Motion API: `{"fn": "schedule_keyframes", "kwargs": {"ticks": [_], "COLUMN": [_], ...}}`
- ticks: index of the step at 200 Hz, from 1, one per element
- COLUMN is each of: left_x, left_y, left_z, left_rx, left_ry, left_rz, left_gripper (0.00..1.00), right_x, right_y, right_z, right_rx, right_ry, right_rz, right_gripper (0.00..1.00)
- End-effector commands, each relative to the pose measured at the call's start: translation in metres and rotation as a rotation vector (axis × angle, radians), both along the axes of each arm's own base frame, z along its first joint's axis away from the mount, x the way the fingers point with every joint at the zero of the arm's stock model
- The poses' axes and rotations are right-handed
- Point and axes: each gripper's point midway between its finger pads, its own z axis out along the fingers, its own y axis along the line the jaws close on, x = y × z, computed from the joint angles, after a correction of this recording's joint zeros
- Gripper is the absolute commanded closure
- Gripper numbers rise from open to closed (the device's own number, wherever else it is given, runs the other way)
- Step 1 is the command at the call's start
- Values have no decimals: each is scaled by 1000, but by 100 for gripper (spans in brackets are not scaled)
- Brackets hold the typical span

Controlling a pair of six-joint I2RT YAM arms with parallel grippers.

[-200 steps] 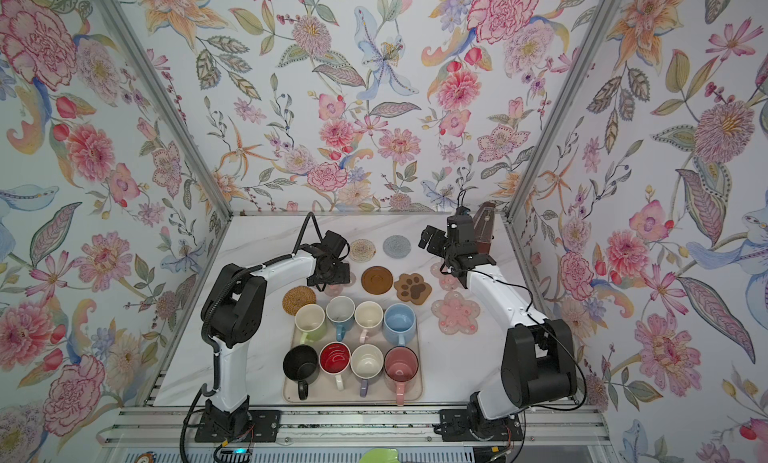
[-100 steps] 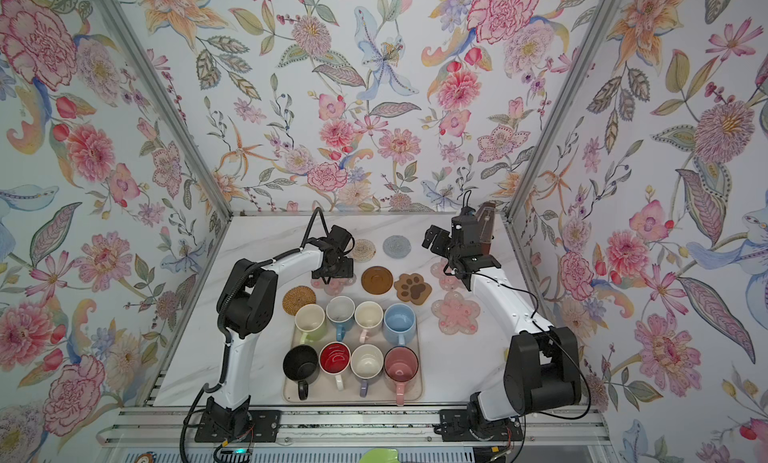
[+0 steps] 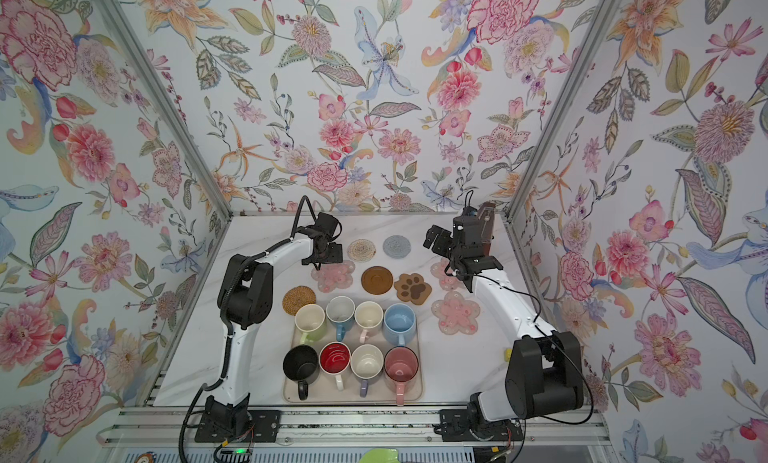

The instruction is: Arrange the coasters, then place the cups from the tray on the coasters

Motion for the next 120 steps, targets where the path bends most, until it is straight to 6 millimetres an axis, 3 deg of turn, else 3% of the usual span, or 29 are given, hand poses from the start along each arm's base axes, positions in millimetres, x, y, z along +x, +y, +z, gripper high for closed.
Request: {"fn": "schedule_keyframes", "kwargs": {"ticks": [1,29,78,120], "left_x": [-3,-30,-90,-110], "left_y": [-2,-4,-17,-35], "left_z": [56,56,24,11], "left_rx": [-23,-83,-102,-116], "left_ry": [-81,-43,61,96], "left_rz": [-21,-17,-15,-25], "left_gripper": [4,4,4,4], "right_x": [-5,-3,0,0], "right_y": [-6,-4,-2,-2], "right_z": [-3,-6,-11,-13], "right_rx": [-10,-3,1,4], "right_ry": [11,18,26,27], "right_rz": [-20,-16,-11,-8], "right_gripper": [1,1,1,1]}}
